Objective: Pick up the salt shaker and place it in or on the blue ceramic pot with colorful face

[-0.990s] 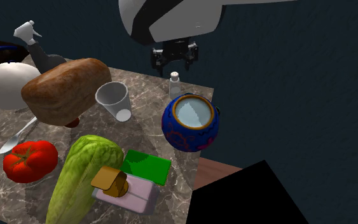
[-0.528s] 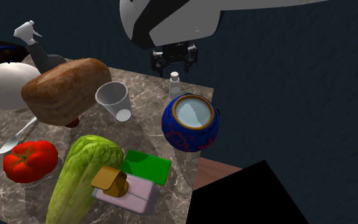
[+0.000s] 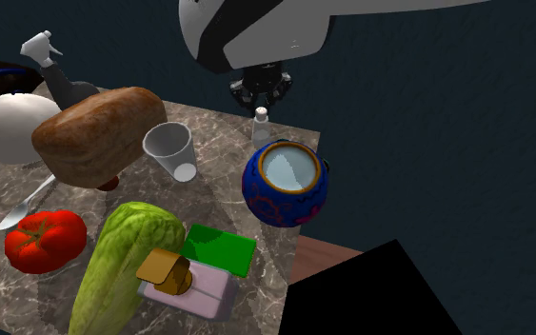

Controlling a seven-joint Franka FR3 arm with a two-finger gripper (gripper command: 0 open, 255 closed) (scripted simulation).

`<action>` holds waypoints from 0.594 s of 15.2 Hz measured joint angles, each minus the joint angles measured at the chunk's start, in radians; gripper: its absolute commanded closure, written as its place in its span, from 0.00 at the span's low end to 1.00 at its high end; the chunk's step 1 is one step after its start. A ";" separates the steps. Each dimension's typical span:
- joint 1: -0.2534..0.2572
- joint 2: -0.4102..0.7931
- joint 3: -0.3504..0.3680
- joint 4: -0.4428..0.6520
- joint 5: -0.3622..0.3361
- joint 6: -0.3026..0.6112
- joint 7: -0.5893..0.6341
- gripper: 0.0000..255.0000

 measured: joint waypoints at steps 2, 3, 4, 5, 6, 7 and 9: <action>0.000 0.000 0.000 0.000 0.000 0.000 0.000 1.00; 0.000 0.000 0.000 0.000 0.000 0.000 0.000 1.00; 0.000 -0.003 0.000 0.002 0.000 -0.006 0.000 1.00; 0.000 -0.008 0.000 0.005 0.000 -0.014 0.001 1.00; -0.001 -0.013 -0.001 0.011 0.000 -0.025 -0.001 1.00; -0.002 -0.018 -0.001 0.018 0.000 -0.036 -0.002 1.00; -0.001 -0.030 -0.001 0.032 0.000 -0.063 -0.001 1.00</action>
